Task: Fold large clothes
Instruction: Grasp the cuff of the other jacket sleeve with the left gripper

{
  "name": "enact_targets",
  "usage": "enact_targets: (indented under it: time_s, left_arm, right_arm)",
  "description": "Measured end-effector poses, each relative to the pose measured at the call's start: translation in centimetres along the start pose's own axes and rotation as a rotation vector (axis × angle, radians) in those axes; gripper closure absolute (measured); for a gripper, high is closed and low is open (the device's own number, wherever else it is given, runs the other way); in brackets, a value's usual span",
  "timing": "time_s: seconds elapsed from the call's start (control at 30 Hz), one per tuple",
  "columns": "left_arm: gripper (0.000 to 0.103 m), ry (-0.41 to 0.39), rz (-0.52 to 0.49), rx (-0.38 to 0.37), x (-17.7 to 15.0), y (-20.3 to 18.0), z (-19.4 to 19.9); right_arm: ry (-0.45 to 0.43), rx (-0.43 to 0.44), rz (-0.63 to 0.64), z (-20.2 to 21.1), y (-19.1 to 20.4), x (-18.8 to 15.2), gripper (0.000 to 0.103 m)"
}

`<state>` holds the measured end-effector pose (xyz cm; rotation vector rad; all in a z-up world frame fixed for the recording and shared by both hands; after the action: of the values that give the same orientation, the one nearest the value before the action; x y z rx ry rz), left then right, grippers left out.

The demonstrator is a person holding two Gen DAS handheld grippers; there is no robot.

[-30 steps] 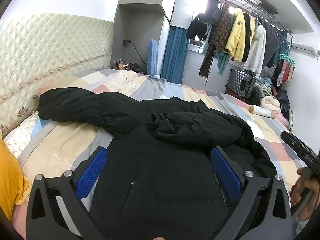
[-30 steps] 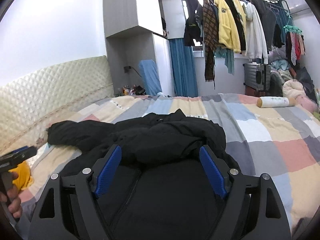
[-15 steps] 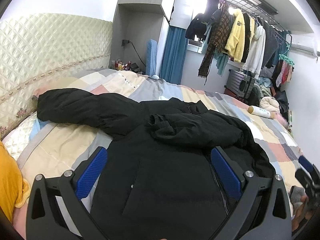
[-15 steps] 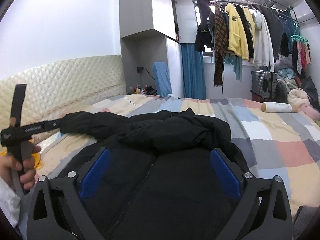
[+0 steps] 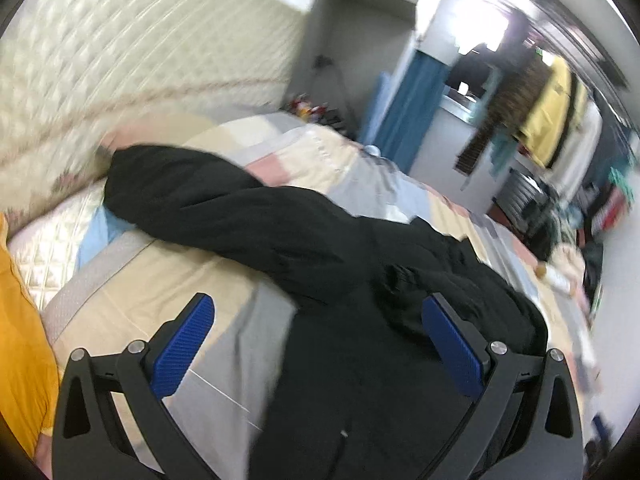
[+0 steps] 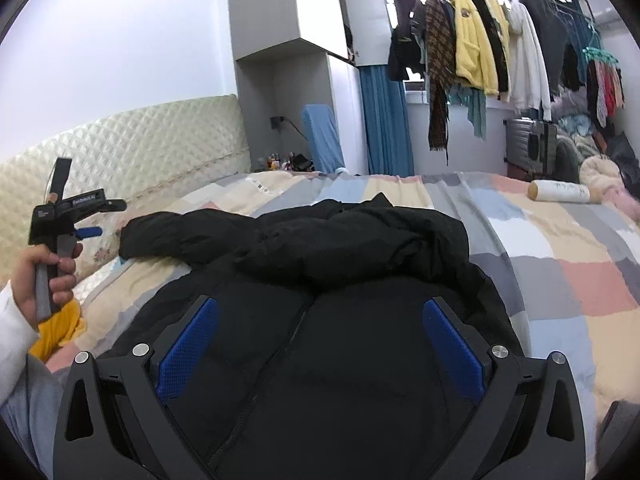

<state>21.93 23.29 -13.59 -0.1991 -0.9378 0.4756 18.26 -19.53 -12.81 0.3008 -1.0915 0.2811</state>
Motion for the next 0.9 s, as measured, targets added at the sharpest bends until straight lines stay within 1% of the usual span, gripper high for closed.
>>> enact_targets:
  time_s: [0.07, 0.13, 0.17, 0.3, 0.4, 0.43, 0.53, 0.63, 0.73, 0.83, 0.9]
  left_arm:
    - [0.0, -0.004, 0.022, 0.014, 1.8, 2.3, -0.5]
    - [0.0, -0.021, 0.024, 0.053, 4.0, 5.5, -1.1]
    - [0.0, -0.016, 0.045, 0.058, 4.8, 7.0, -1.5]
    - [0.0, -0.017, 0.203, 0.047, 7.2, 14.5, -3.1]
    - [0.0, -0.015, 0.311, 0.036, 7.6, 19.1, -5.1]
    - [0.0, -0.017, 0.364, 0.025, 7.5, 20.9, -6.1]
    - [0.0, -0.026, 0.479, 0.002, 6.9, 24.7, -8.8]
    - [0.001, -0.032, 0.564, -0.017, 6.5, 27.7, -11.7]
    - [0.001, -0.04, 0.616, -0.041, 6.2, 29.3, -14.2]
    - [0.001, -0.033, 0.622, -0.052, 6.2, 30.2, -16.4]
    - [0.002, -0.032, 0.634, -0.066, 6.3, 30.4, -18.0]
  right_arm:
    - [0.0, -0.014, 0.001, 0.0, -0.2, -0.2, 0.0]
    - [0.008, -0.023, -0.003, -0.2, -0.4, -0.4, 0.0]
    - [0.011, -0.024, -0.006, -0.3, -0.4, -0.4, 0.0]
    - [0.023, -0.036, -0.012, -1.0, -0.3, -0.4, 0.0]
    - [0.035, -0.049, -0.022, -2.0, -0.3, -0.3, 0.0]
    - [0.045, -0.057, -0.027, -2.5, -0.3, -0.4, 0.0]
    - [0.072, -0.071, -0.056, -3.8, -0.5, -0.6, 0.0]
    - [0.083, -0.088, -0.086, -4.8, -0.8, -0.6, 0.0]
    - [0.083, -0.116, -0.094, -5.6, -1.0, -0.5, 0.0]
    - [0.09, -0.154, -0.082, -6.5, -1.0, -0.5, 0.0]
    - [0.102, -0.162, -0.085, -7.1, -1.2, -0.7, 0.0]
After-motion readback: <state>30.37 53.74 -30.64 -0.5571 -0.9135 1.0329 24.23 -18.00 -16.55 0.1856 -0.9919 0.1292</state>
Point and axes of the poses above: each gripper's, at about its wrist camera, not at the fingertips, and z roughly against the way its jaws point, y to its left, x to its top, the point moved 7 cm from there along -z, roughly the way its jaws point, and after that the axes turned 1 degree about -x, right-handed, at the moved point
